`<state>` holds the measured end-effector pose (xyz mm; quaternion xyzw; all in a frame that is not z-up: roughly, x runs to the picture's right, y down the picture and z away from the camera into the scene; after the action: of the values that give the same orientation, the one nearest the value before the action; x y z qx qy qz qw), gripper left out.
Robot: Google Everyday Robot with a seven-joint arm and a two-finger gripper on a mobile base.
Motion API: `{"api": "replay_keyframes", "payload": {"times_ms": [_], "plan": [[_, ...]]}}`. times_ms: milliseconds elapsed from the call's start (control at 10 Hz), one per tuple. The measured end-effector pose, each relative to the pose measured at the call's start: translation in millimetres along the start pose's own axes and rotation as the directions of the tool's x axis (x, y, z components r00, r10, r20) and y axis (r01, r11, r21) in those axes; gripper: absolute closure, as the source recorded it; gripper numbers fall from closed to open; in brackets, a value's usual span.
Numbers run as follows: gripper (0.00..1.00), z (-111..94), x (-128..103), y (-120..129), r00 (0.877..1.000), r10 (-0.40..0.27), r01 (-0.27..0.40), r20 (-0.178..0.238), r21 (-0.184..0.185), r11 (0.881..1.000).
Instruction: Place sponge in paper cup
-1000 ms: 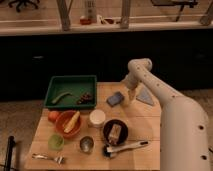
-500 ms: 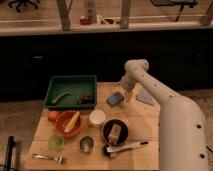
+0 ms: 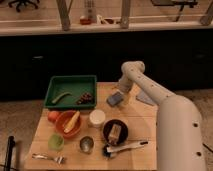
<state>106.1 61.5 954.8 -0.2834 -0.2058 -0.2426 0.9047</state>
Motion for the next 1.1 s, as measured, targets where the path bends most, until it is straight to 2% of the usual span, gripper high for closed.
{"api": "replay_keyframes", "payload": {"times_ms": [200,300,400,500,600,700,800,1000,1100], "plan": [[0.2,7,-5,4,1.0,-0.015,0.015,0.015,-0.021,1.0],[0.23,13,-9,4,1.0,-0.022,0.023,0.022,-0.035,0.999],[0.34,21,-11,4,0.999,-0.026,0.027,0.029,-0.048,0.998],[0.35,22,-11,4,0.999,-0.026,0.027,0.03,-0.05,0.998],[0.62,30,-10,6,0.999,-0.022,0.025,0.039,-0.067,0.997],[0.74,28,-9,6,0.999,-0.024,0.027,0.036,-0.068,0.997],[0.84,24,-8,7,0.999,-0.023,0.025,0.034,-0.069,0.997],[0.99,22,-7,8,0.999,-0.023,0.025,0.033,-0.071,0.997],[1.0,22,-7,8,0.999,-0.022,0.025,0.033,-0.07,0.997]]}}
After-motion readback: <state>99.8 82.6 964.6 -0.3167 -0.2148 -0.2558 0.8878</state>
